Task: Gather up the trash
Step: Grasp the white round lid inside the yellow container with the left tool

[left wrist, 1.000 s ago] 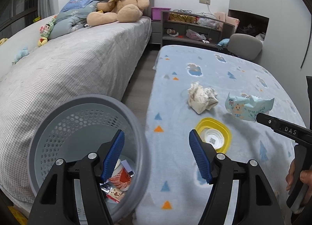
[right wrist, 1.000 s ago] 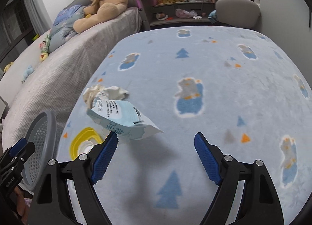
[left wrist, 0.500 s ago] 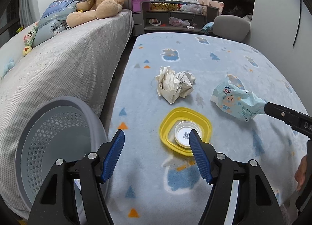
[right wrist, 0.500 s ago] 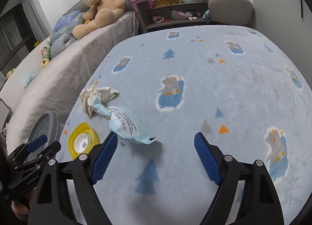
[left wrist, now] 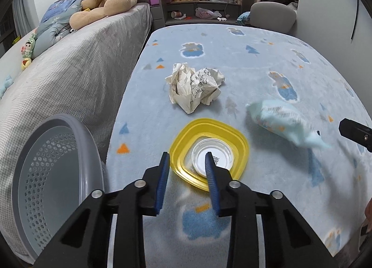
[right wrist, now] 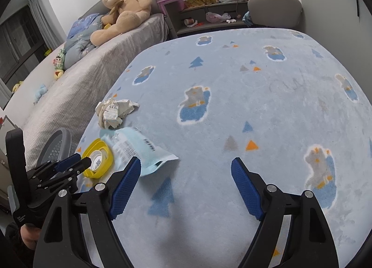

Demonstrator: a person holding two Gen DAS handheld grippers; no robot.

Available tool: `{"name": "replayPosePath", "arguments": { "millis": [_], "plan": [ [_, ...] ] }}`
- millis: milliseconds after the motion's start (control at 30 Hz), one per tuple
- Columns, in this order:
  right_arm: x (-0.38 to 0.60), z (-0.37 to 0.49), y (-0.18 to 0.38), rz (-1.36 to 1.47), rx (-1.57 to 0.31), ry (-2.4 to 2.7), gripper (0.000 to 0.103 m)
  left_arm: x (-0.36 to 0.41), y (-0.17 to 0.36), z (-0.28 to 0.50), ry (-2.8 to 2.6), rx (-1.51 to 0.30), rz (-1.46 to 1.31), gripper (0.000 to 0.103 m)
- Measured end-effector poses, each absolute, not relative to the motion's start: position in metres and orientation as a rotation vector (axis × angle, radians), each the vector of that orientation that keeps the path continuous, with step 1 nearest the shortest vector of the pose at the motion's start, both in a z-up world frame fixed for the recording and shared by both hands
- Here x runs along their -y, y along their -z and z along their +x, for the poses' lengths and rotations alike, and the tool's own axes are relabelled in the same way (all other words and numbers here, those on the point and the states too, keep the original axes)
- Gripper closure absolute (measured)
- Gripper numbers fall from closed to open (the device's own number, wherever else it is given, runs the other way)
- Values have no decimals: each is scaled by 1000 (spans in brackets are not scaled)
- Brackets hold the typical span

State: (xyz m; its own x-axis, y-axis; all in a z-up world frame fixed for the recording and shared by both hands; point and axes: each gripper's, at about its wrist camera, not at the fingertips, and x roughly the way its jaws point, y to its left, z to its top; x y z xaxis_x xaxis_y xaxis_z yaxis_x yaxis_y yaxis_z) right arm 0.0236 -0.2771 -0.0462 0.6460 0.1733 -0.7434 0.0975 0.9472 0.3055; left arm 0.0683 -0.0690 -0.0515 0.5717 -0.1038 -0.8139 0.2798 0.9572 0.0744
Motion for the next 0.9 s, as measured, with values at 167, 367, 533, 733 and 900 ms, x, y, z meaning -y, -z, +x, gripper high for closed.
{"name": "replayPosePath", "arguments": {
  "millis": [167,367,533,733,900],
  "plan": [
    [279,23,47,343,-871,-49,25,71,52,71,220,-936,208,80],
    [278,22,46,343,-869,-56,25,69,43,68,234,-905,194,87],
    [275,23,47,341,-873,-62,25,74,41,68,256,-898,205,87],
    [272,24,47,341,-875,-72,25,80,48,72,273,-930,216,87],
    [272,24,48,345,-875,-74,26,83,56,75,290,-962,220,87]
  ]
}}
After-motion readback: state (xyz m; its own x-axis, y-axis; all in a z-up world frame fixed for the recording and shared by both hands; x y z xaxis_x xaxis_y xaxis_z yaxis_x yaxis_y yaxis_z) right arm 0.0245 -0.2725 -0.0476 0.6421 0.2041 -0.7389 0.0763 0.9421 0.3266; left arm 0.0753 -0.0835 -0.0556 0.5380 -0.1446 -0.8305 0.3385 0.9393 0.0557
